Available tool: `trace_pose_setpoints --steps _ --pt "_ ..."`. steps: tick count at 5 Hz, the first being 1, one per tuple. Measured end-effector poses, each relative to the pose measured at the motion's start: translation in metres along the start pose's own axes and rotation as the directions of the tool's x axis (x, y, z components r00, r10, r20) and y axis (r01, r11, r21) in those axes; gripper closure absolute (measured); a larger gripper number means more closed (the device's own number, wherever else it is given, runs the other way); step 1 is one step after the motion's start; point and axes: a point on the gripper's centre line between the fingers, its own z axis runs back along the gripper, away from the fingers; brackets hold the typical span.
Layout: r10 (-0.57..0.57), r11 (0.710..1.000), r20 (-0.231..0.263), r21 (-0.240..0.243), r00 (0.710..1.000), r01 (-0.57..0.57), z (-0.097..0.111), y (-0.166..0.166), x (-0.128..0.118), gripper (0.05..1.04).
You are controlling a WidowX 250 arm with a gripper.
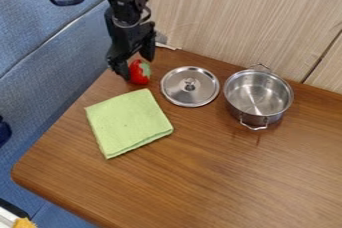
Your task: Move the strawberry on the right side of the table
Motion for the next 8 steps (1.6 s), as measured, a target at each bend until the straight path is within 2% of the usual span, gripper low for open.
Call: trace_pose_setpoints --steps 1,4,5,6,7,8 --pt "-0.011 1.0 -0.002 0.006 1.0 0.011 -0.001 0.0 0.0 0.364" --pt "-0.028 1.0 -0.03 0.014 0.999 0.028 0.0 0.001 -0.004 0.38" --pt "-0.042 0.998 -0.009 -0.053 0.999 0.042 0.028 -0.012 0.002 0.38" --pt "-0.062 0.988 -0.003 -0.144 0.998 0.061 0.065 -0.018 0.0 0.38" --pt "-0.143 0.971 -0.018 -0.194 0.99 0.137 0.086 -0.018 -0.024 0.38" --pt "-0.282 0.943 -0.031 -0.195 0.959 0.271 0.094 -0.013 -0.066 0.38"
